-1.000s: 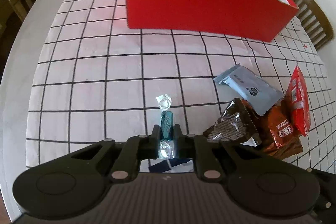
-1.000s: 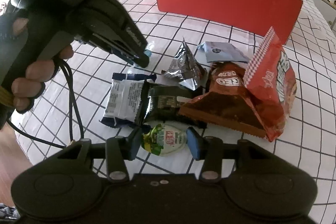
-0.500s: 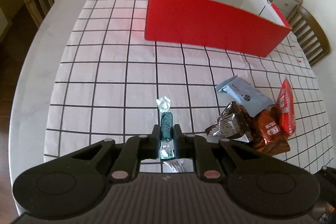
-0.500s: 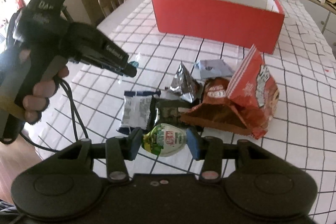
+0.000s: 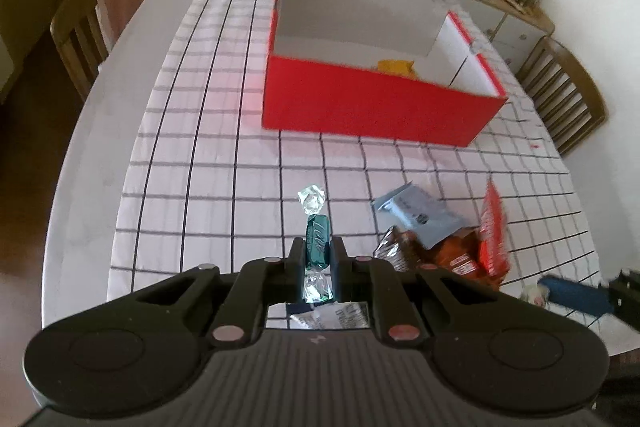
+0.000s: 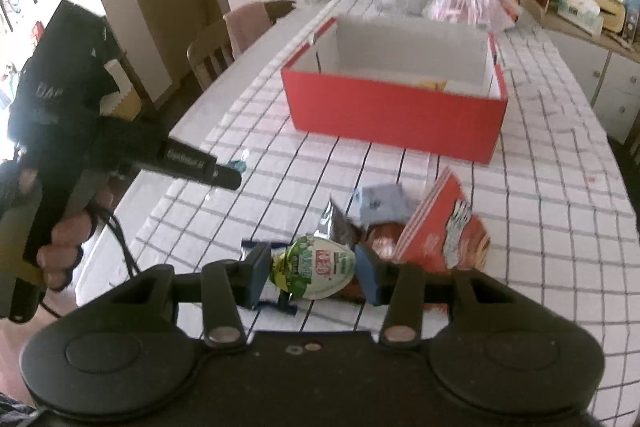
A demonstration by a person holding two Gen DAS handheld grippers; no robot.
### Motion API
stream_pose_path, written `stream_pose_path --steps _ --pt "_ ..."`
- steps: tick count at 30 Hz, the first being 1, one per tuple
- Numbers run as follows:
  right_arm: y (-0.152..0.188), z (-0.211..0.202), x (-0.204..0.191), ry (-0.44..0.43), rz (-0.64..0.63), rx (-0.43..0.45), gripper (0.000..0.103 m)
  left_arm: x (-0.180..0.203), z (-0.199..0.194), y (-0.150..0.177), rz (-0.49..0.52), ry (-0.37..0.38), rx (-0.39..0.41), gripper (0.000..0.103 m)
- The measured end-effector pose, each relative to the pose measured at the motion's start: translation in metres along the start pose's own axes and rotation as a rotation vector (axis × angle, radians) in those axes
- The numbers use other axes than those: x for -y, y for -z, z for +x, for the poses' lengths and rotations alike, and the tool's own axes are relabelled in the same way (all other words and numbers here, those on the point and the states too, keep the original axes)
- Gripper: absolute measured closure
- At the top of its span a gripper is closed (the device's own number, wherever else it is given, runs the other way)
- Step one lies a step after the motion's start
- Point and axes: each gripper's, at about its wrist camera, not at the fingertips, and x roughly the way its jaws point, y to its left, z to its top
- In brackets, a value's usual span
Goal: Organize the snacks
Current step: 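Carry the teal candy and jelly pouch over the red box with both tools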
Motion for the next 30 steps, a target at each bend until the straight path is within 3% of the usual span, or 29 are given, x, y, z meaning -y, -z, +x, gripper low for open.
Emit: stream_pose_path --steps 14,30 --pt "-0.065 -0.008 0.027 0.045 -0.016 0.088 0.059 0.027 -0.027 -0.048 0.055 -0.005 0.089 0.091" --pt "-0.143 0.035 0.081 0.108 -0.019 0.104 0.059 0.038 0.008 -0.122 0.058 -0.035 0.102 0.091"
